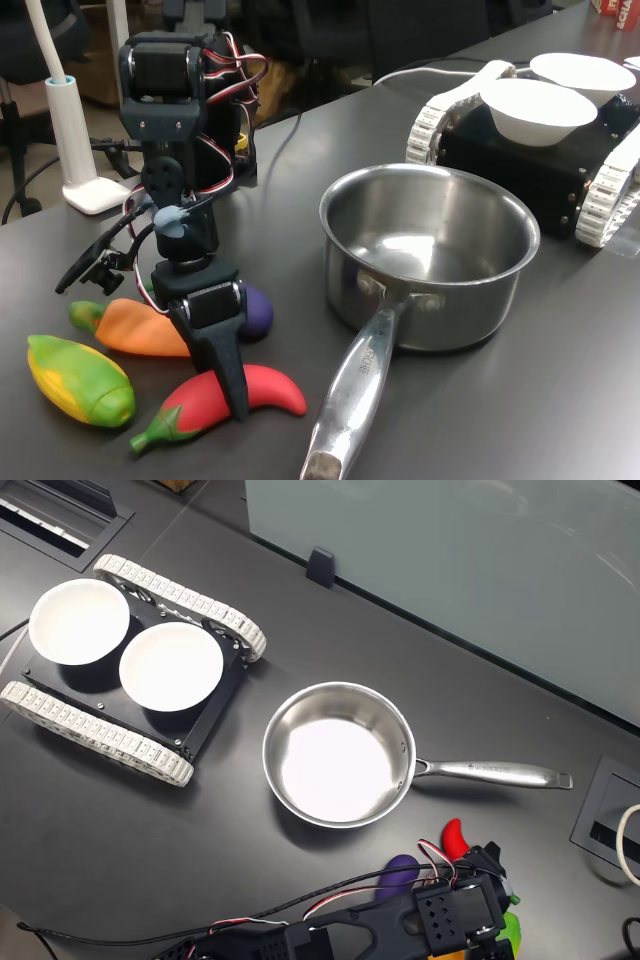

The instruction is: Pick up the chilli and place them in the pan

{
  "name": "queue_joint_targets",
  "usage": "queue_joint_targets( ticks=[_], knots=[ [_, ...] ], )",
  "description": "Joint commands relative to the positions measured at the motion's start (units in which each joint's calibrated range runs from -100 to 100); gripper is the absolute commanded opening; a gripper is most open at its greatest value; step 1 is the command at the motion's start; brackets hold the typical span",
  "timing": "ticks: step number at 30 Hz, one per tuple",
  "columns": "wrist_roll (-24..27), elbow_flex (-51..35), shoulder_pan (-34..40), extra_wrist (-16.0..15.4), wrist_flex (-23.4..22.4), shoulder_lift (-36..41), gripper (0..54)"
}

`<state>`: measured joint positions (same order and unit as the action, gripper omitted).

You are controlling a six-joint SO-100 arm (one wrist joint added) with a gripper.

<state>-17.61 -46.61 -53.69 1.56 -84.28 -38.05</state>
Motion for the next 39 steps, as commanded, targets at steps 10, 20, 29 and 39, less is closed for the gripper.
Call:
queue_joint_targets(
  ticks=[10, 20, 29, 39],
  knots=[
    [-1.2, -6.7, 1.2, -0.6, -4.0, -1.7, 20.5],
    [-0.7, -8.5, 0.7, -0.7, -4.7, -2.7, 7.7],
    [-0.8, -1.0, 0.2, -0.7, -0.6, 2.0, 0.2],
    [0.5, 3.1, -0.4, -0.9, -2.5, 17.3, 0.2]
  ],
)
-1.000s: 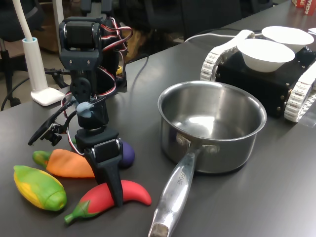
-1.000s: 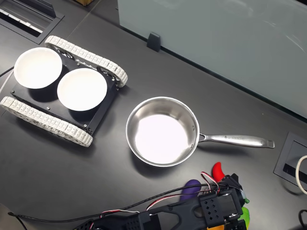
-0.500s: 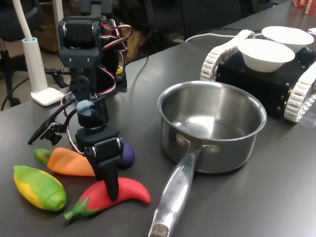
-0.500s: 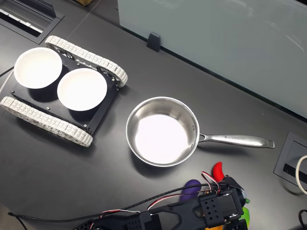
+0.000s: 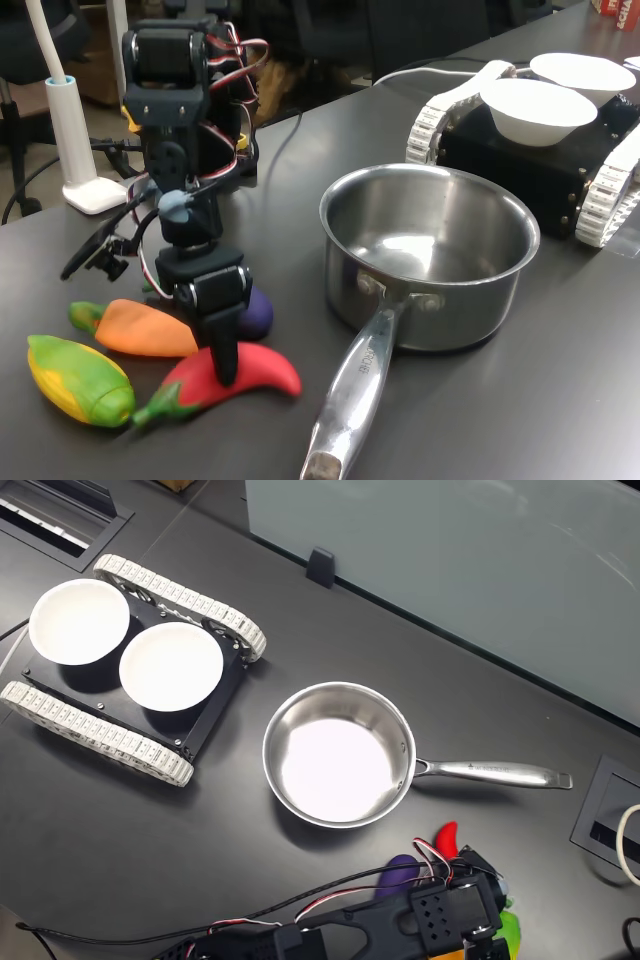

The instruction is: Pick up the chilli and place them in the pan

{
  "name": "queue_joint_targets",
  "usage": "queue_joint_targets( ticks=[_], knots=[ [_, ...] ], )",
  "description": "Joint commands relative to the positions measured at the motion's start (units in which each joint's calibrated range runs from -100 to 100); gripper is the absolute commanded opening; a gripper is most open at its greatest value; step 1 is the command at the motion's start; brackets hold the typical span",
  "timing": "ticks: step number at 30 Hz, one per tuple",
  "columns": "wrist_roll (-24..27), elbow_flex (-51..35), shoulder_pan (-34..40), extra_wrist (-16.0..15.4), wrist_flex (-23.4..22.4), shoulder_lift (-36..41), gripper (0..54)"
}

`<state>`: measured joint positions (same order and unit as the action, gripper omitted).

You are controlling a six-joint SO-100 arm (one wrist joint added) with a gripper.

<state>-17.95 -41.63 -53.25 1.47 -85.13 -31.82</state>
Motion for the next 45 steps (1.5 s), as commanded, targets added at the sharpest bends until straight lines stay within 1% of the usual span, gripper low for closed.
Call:
queue_joint_targets(
  ticks=[1, 3, 6, 14, 24, 26, 29, 32, 35, 39, 42, 45],
  knots=[
    [1.0, -2.2, -0.9, -0.8, -2.3, 12.5, 0.2],
    [1.5, -3.3, -1.3, -1.0, -3.4, 16.2, 0.2],
    [2.3, -3.9, -2.4, -1.2, -3.5, 20.4, 0.2],
    [3.5, -1.9, -4.9, -3.1, -3.5, 31.1, 0.2],
    [5.6, -1.7, -5.6, -6.8, -3.2, 40.0, 0.2],
    [6.1, -0.6, -5.5, -7.9, -2.5, 41.9, 0.2],
    [7.0, 2.5, -4.4, -8.5, -0.3, 45.1, 0.2],
    [8.0, 6.0, -2.6, -8.7, 1.7, 48.6, 0.2],
    [8.9, 8.8, 0.8, -8.8, 2.9, 51.7, 0.2],
    [8.9, 12.9, 8.9, -8.7, 3.3, 56.0, 0.2],
    [9.4, 16.3, 14.4, -8.4, 4.9, 59.1, 0.2],
    [10.1, 19.2, 18.2, -8.2, 6.2, 61.5, 0.1]
  ],
)
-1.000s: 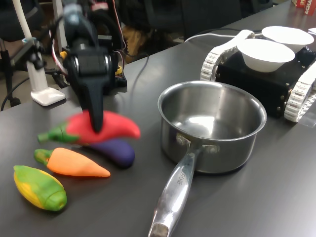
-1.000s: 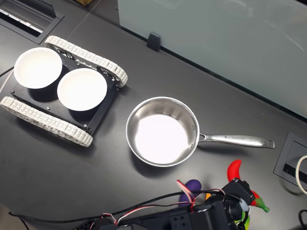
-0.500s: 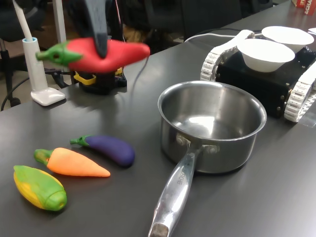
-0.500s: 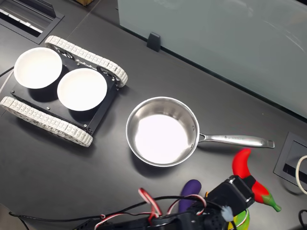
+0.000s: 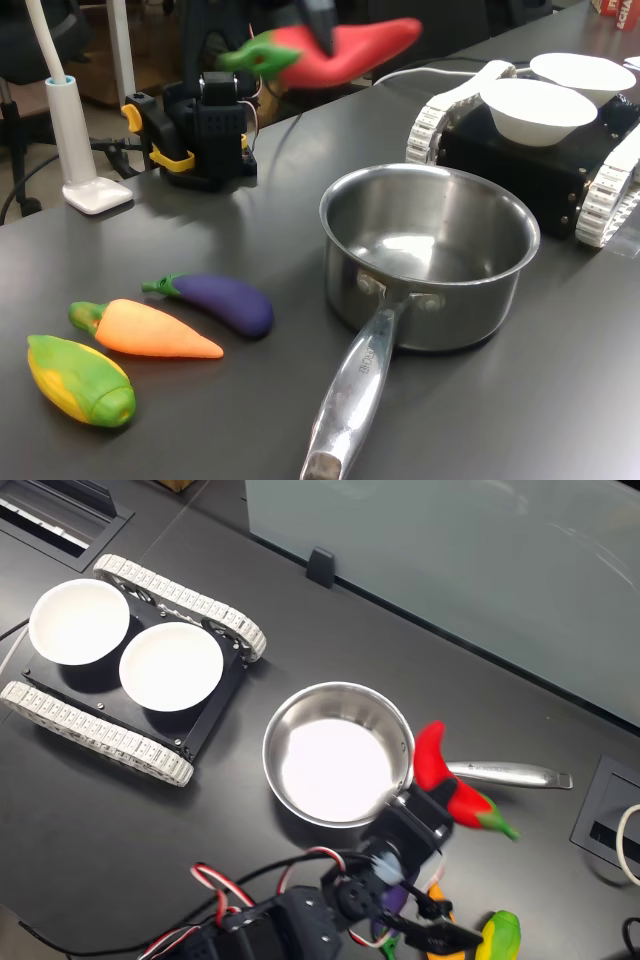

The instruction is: Pick up the chilli and place them in the pan

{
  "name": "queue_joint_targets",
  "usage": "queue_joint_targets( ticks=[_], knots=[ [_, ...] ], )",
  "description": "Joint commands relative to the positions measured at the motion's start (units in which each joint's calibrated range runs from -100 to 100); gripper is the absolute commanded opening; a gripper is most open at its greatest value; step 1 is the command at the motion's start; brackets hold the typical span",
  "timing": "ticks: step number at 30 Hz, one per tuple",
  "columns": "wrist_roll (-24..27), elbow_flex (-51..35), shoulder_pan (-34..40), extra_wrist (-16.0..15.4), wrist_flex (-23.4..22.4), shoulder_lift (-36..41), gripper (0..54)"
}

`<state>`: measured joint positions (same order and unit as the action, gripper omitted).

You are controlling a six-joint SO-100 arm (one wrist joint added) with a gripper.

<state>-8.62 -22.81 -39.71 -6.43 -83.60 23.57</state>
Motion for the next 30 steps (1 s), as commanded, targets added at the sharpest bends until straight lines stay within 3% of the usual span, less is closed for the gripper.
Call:
queue_joint_targets(
  ticks=[1, 16, 25, 30],
  knots=[
    [1.0, 1.4, 5.5, -0.1, 5.0, 6.8, 0.1],
    [2.5, 19.5, 21.5, 6.7, 11.6, 13.8, 0.1],
    [3.3, 32.1, 27.0, 9.8, 17.7, 15.4, 0.1],
    [3.4, 41.7, 29.3, 10.5, 24.4, 15.8, 0.1]
  ],
)
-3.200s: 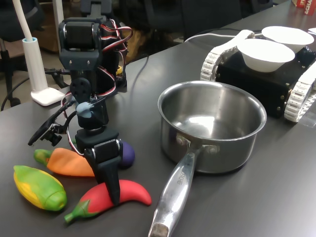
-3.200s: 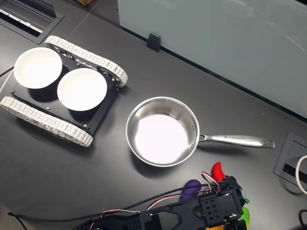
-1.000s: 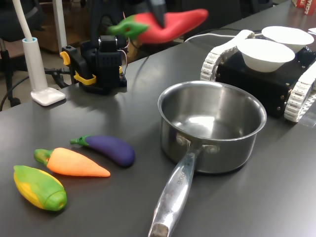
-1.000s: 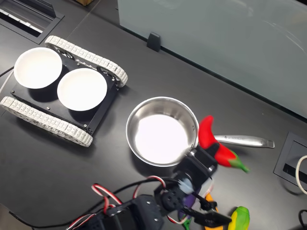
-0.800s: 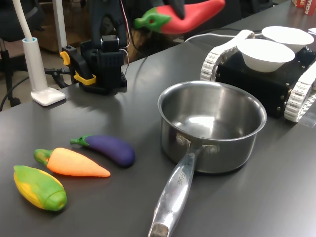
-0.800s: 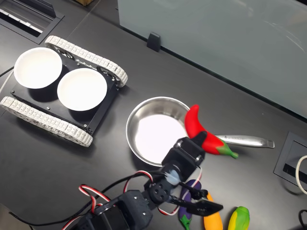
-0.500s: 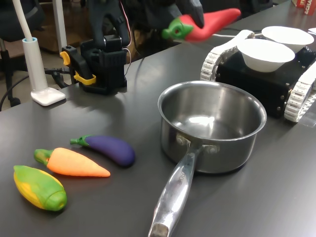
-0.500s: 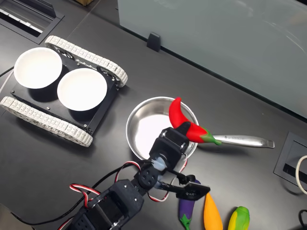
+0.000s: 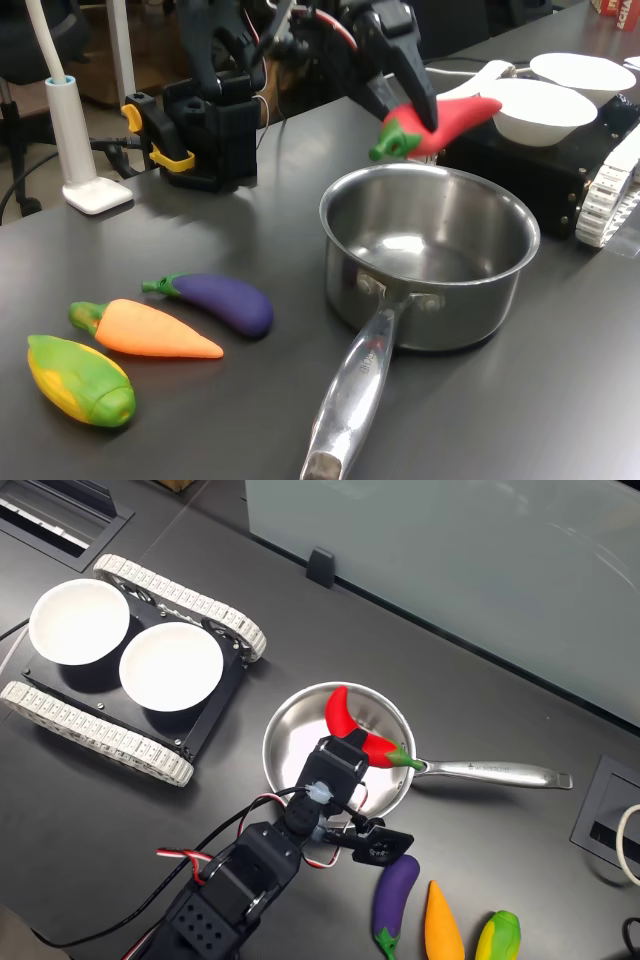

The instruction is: Pick up the chilli and place them in the pan

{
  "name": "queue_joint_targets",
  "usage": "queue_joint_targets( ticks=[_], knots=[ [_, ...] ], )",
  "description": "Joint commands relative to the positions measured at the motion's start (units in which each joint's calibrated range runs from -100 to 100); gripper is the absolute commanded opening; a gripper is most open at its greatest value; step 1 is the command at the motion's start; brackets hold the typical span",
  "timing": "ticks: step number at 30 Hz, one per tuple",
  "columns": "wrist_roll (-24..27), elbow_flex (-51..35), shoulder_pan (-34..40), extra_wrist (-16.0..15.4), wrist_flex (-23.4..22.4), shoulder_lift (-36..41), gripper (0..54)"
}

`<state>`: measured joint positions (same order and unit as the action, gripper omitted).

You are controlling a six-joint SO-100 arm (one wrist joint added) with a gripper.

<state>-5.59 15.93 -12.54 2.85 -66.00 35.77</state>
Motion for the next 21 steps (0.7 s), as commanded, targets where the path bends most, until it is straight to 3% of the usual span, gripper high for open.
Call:
queue_joint_targets(
  ticks=[1, 6, 10, 21],
  knots=[
    [0.5, 4.9, 3.0, 1.5, 8.2, 3.8, 0.1],
    [0.8, 13.3, 8.2, 4.7, 13.7, 5.0, 0.1],
    [1.1, 16.6, 8.9, 4.9, 15.8, 5.4, 0.1],
    [1.2, 18.7, 8.9, 4.9, 16.6, 6.1, 0.1]
  ],
)
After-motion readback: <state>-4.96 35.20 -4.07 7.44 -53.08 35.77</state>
